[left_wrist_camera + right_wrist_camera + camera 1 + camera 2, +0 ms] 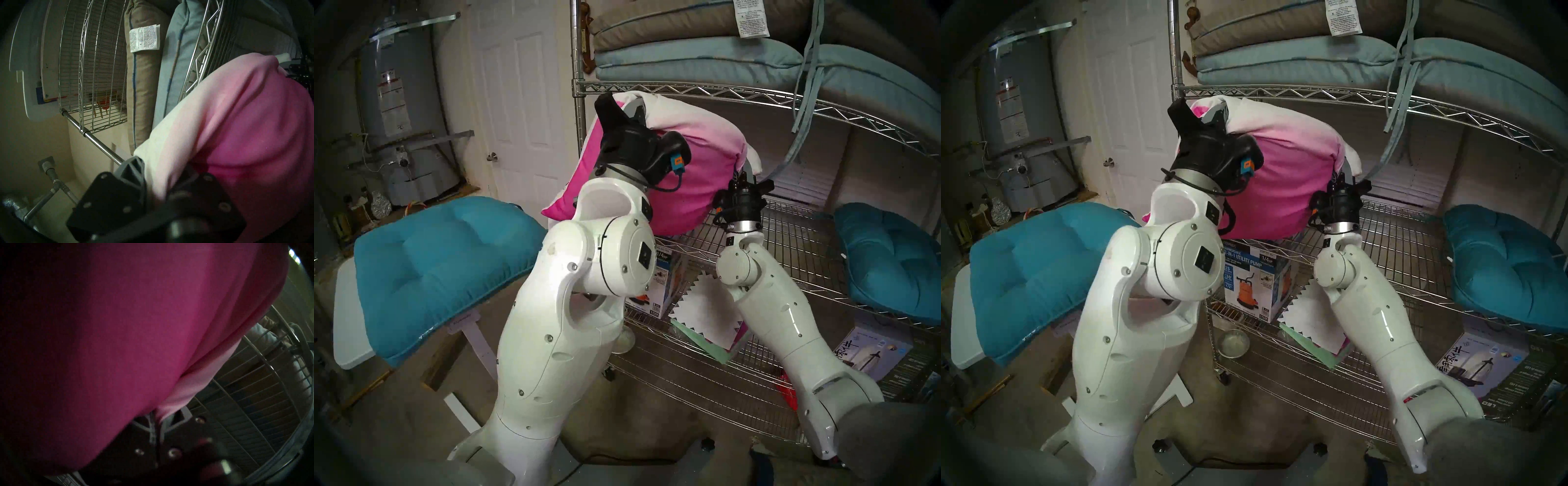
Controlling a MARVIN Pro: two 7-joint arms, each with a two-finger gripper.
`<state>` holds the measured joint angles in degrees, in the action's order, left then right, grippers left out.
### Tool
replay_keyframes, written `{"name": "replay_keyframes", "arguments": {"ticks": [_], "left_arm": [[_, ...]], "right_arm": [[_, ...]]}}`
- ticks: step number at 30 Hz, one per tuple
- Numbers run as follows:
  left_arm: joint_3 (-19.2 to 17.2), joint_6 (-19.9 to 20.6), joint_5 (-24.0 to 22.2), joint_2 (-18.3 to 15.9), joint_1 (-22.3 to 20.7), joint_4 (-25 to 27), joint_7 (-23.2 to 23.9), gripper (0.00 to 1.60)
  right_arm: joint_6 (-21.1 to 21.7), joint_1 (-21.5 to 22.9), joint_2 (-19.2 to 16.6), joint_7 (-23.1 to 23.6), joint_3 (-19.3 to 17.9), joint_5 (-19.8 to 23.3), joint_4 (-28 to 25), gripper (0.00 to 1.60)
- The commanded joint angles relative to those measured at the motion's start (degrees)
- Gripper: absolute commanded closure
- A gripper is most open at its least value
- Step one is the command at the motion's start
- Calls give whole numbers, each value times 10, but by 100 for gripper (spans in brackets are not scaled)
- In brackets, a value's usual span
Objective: Put cushion on the shelf
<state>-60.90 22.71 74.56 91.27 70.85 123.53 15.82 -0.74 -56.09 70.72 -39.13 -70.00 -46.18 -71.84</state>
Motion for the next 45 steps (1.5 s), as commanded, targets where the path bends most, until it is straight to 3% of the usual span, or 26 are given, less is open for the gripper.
{"name": "replay_keyframes", "arguments": {"ticks": [1,11,22,23,24,25,27,29,30,31,32,33,35,36,45], "left_arm": [[12,0,-4,16,-11,8,0,160],[15,8,-15,34,-24,-6,9,160],[22,19,-28,47,-35,-14,23,160],[23,20,-29,47,-34,-14,24,160],[22,22,-29,47,-34,-13,25,160],[21,23,-28,46,-32,-12,26,160],[18,28,-26,40,-29,-6,30,160],[11,29,-28,34,-25,0,30,160],[6,30,-27,31,-23,1,29,160],[2,31,-28,29,-22,2,28,160],[-3,32,-27,26,-20,4,27,160],[-7,34,-27,25,-19,5,27,160],[-18,38,-26,19,-17,10,26,160],[-26,40,-25,16,-16,13,25,160],[-103,59,-17,-15,3,46,24,160]], "right_arm": [[2,45,-14,39,-21,16,58,160],[-13,72,-30,34,-45,27,119,160],[-23,78,-34,22,-50,33,129,160],[-24,75,-30,15,-51,34,125,117],[-29,82,-21,-4,-48,29,139,87],[-33,75,-15,-15,-50,33,127,0],[-52,77,18,-50,-58,27,123,0],[-55,50,39,-62,-59,39,45,0],[-57,44,49,-78,-46,43,18,11],[-69,53,62,-82,-37,44,20,108],[-76,55,70,-96,-19,42,15,160],[-82,62,66,-97,0,42,20,160],[-88,48,92,-102,10,39,-7,160],[-98,51,75,-107,25,40,8,160],[-90,-38,132,-152,90,34,-59,160]]}}
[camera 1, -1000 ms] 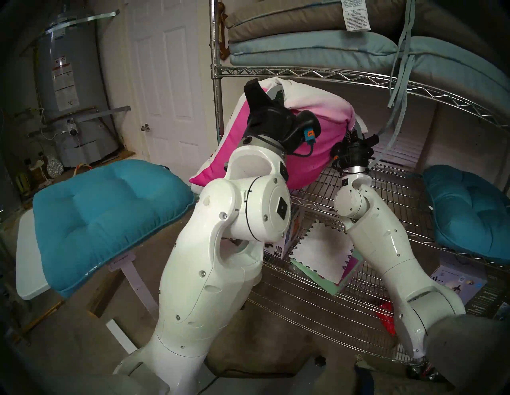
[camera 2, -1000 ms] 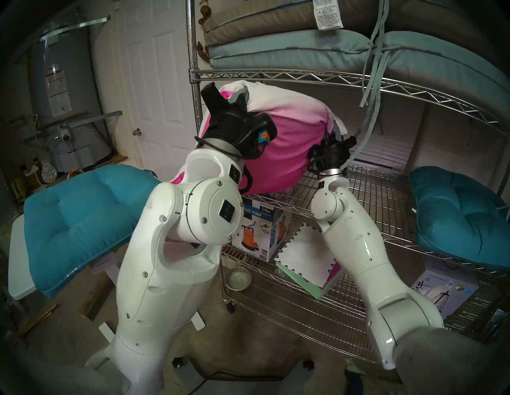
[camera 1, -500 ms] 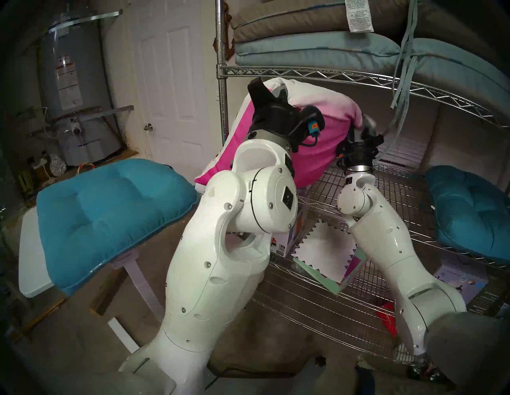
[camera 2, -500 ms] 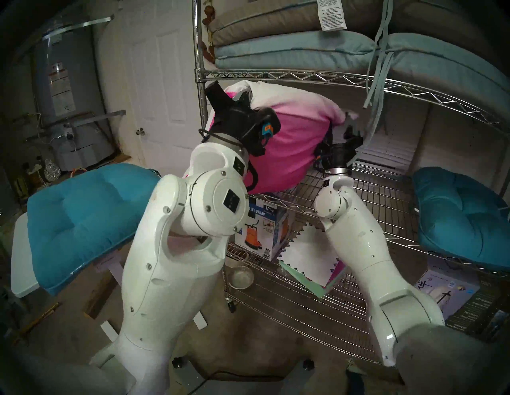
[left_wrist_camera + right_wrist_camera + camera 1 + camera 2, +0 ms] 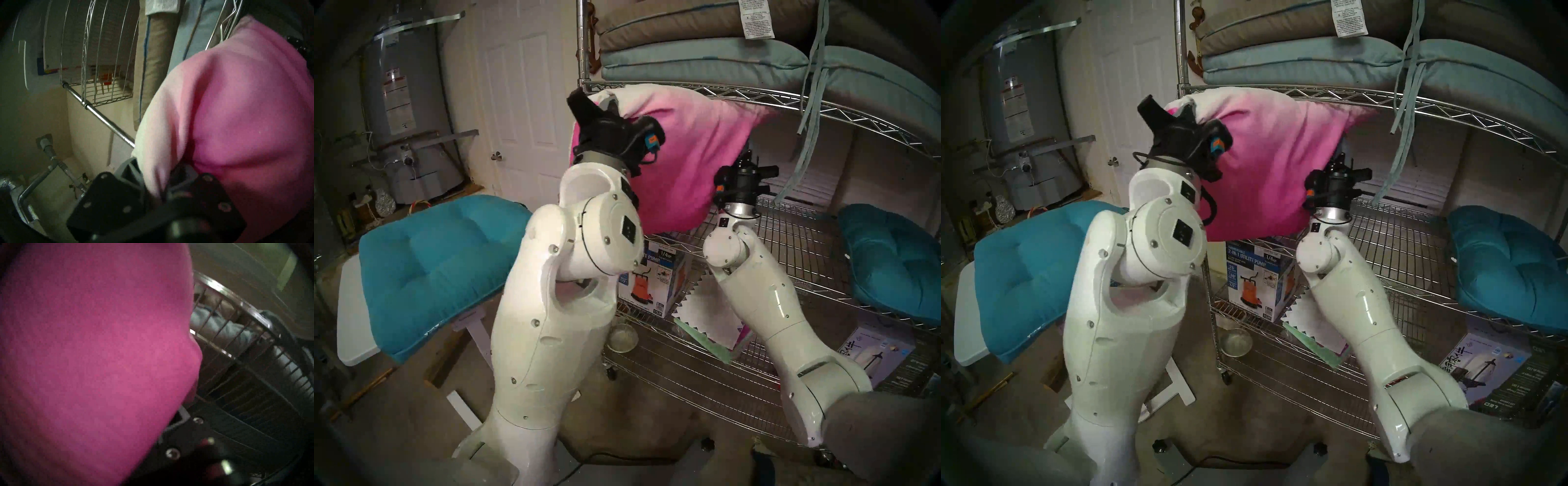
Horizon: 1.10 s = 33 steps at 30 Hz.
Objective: Put cushion on the shelf
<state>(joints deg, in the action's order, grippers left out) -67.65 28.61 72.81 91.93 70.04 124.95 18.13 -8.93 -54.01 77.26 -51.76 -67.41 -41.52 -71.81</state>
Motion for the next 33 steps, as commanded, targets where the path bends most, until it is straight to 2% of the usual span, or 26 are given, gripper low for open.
{"name": "replay_keyframes", "arguments": {"ticks": [1,2,7,8,9,18,21,22,23,26,28,33], "left_arm": [[-45,1,2,-27,17,36,1,160],[-51,3,2,-29,21,39,2,160],[-83,5,1,-48,52,65,6,160],[-91,2,-2,-53,62,74,9,160],[-105,0,-4,-61,78,84,13,160],[-161,-18,-31,-95,160,134,42,160],[-176,-26,-46,-105,176,150,53,160],[-184,-38,-53,-106,193,150,47,160],[-186,-37,-55,-108,191,150,52,160],[-200,-54,-69,-111,218,150,44,160],[-203,-56,-72,-111,225,150,43,160],[-222,-71,-87,-112,258,150,36,160]], "right_arm": [[-7,-59,57,-30,76,-12,-60,160],[-4,-74,70,-35,81,-13,-63,160],[11,-108,82,-60,122,-25,-67,160],[16,-121,87,-72,130,-27,-72,34],[24,-134,90,-83,146,-35,-74,0],[79,-189,107,-132,195,-65,-81,0],[105,-193,101,-147,204,-86,-94,0],[118,-194,100,-153,205,-94,-101,0],[127,-190,94,-156,206,-105,-107,0],[159,-188,81,-159,206,-129,-129,0],[165,-190,78,-162,205,-134,-139,0],[200,-218,62,-167,222,-164,-180,0]]}}
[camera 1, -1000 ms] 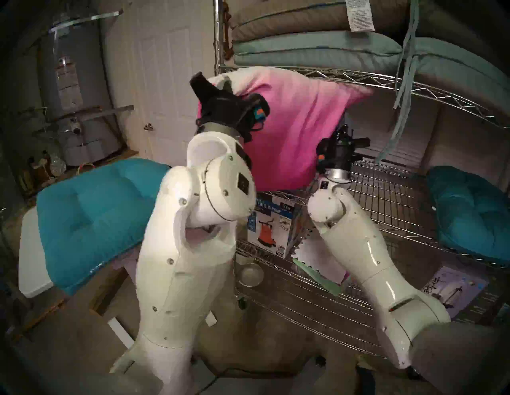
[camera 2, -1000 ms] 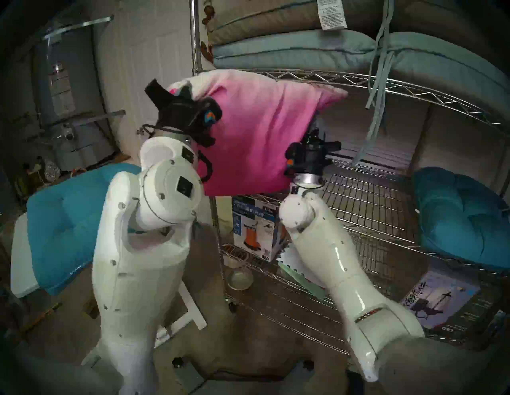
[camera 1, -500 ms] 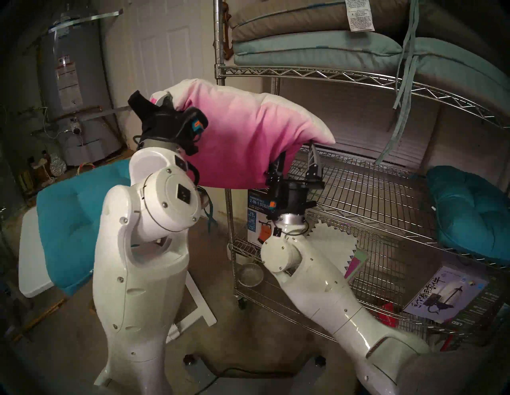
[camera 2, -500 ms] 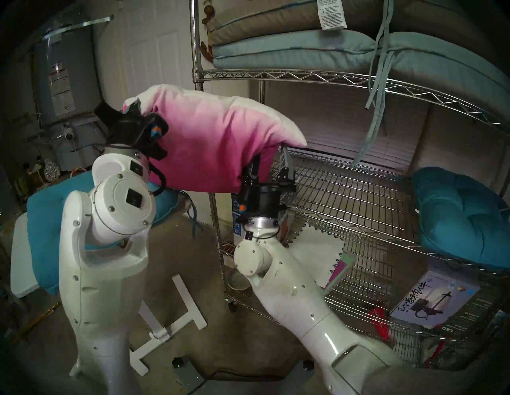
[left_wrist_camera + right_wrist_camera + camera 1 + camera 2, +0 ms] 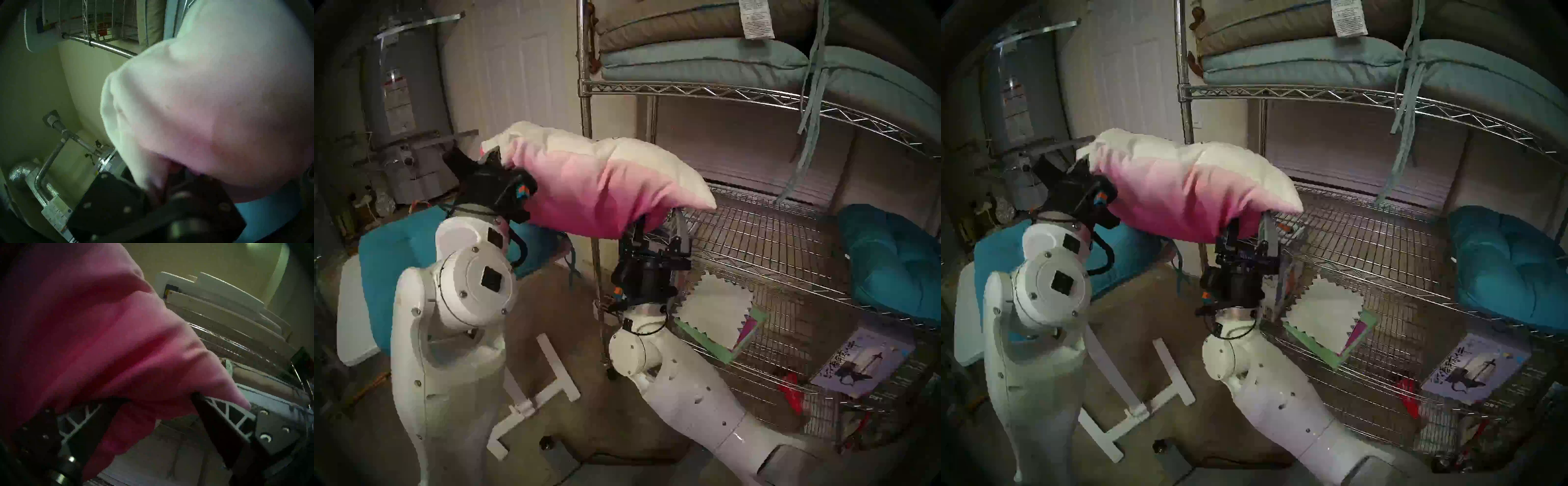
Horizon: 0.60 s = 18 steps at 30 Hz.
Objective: Put cushion on the shelf
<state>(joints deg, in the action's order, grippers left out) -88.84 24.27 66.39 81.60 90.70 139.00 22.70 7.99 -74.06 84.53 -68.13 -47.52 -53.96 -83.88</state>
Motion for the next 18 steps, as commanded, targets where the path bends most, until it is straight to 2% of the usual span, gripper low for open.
{"name": "replay_keyframes", "arguments": {"ticks": [1,6,7,12,18], "left_arm": [[-14,-31,-26,-9,56,10,-13,160],[-30,-52,-48,-11,73,10,-27,160],[-32,-56,-52,-11,76,10,-30,160],[-44,-82,-77,-14,93,10,-45,160],[-53,-104,-96,-16,109,10,-56,160]], "right_arm": [[38,-27,-15,-1,26,-42,-71,0],[69,-62,-32,6,37,-48,-105,0],[71,-61,-30,1,38,-49,-97,0],[101,-82,-55,33,42,-50,-138,0],[134,-94,-62,55,49,-62,-144,0]]}}
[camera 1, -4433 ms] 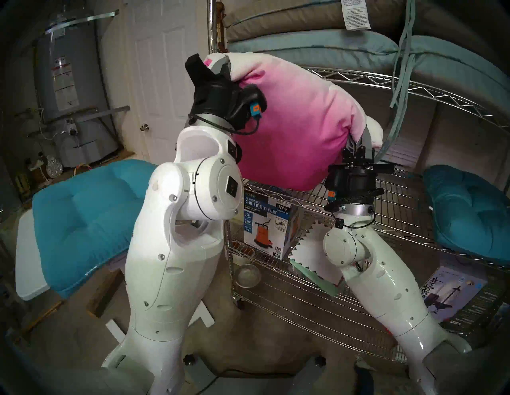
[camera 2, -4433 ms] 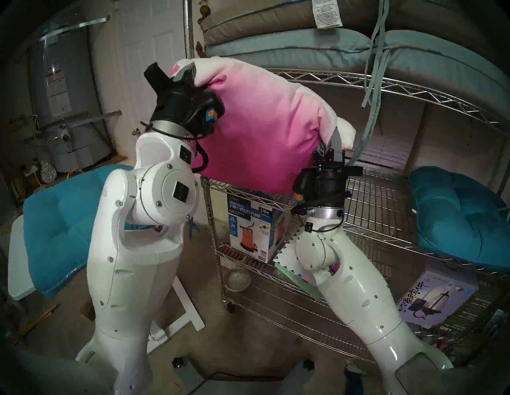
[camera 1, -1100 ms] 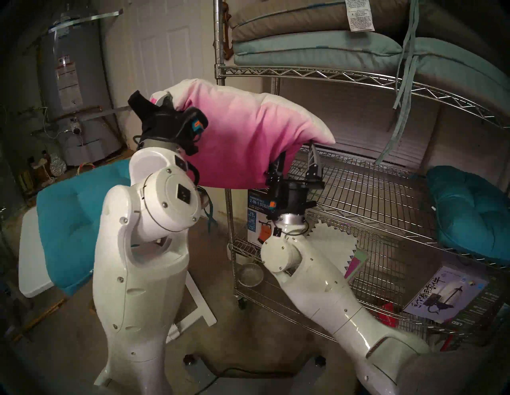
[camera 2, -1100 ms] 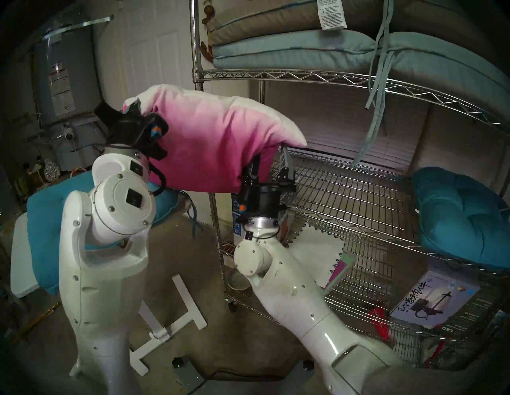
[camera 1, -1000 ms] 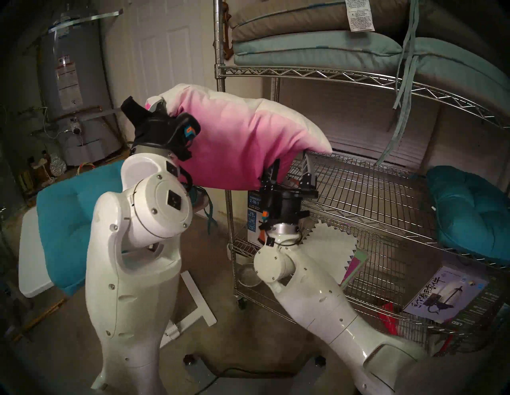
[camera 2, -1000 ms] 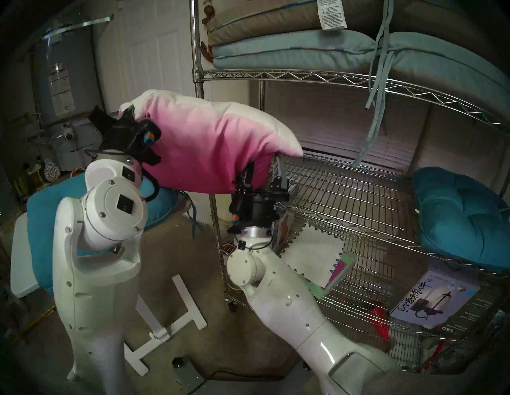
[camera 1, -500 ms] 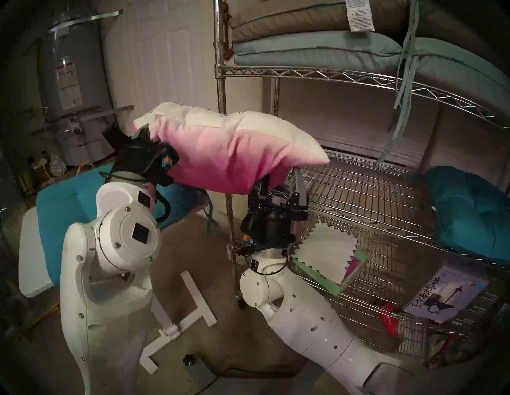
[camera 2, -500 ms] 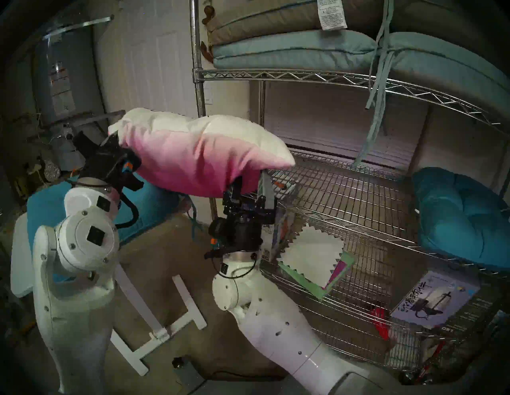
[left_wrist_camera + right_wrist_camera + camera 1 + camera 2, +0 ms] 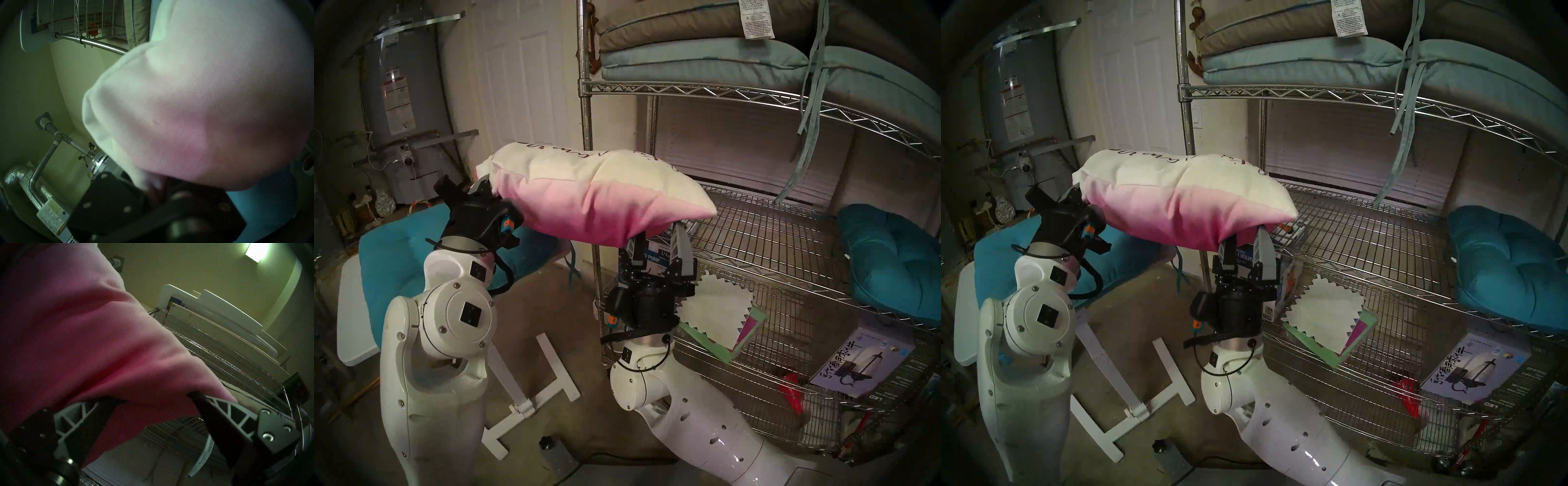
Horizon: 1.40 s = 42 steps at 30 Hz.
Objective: Put cushion on the shelf
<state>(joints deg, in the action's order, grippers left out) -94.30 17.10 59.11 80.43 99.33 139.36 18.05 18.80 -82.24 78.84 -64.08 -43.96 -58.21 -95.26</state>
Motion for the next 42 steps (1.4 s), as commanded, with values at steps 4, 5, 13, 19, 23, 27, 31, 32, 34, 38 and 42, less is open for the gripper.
{"name": "replay_keyframes", "arguments": {"ticks": [4,5,13,19,23,27,31,32,34,38,42], "left_arm": [[-2,-35,-28,-5,29,6,-12,160],[-3,-35,-29,-5,30,6,-12,160],[-8,-45,-48,-10,39,6,-18,160],[-7,-46,-48,-11,41,6,-20,160],[-7,-46,-48,-11,42,6,-22,160],[-8,-47,-49,-12,45,6,-24,160],[-9,-46,-50,-13,48,6,-27,160],[-10,-46,-50,-13,48,6,-27,160],[-10,-46,-50,-14,50,6,-28,160],[-11,-46,-52,-15,51,6,-30,160],[-11,-46,-54,-17,51,6,-32,160]], "right_arm": [[44,-16,-20,-4,50,-21,-13,0],[49,-11,-28,-11,63,-13,-13,0],[91,9,-59,-34,126,41,-20,0],[89,12,-55,-37,127,45,-13,0],[89,16,-52,-37,129,48,-9,0],[90,22,-45,-37,132,54,-3,0],[85,24,-32,-30,126,55,7,0],[84,28,-31,-28,124,57,9,0],[80,37,-30,-27,122,60,16,0],[76,56,-27,-21,117,63,25,0],[70,71,-23,-15,111,65,32,0]]}}
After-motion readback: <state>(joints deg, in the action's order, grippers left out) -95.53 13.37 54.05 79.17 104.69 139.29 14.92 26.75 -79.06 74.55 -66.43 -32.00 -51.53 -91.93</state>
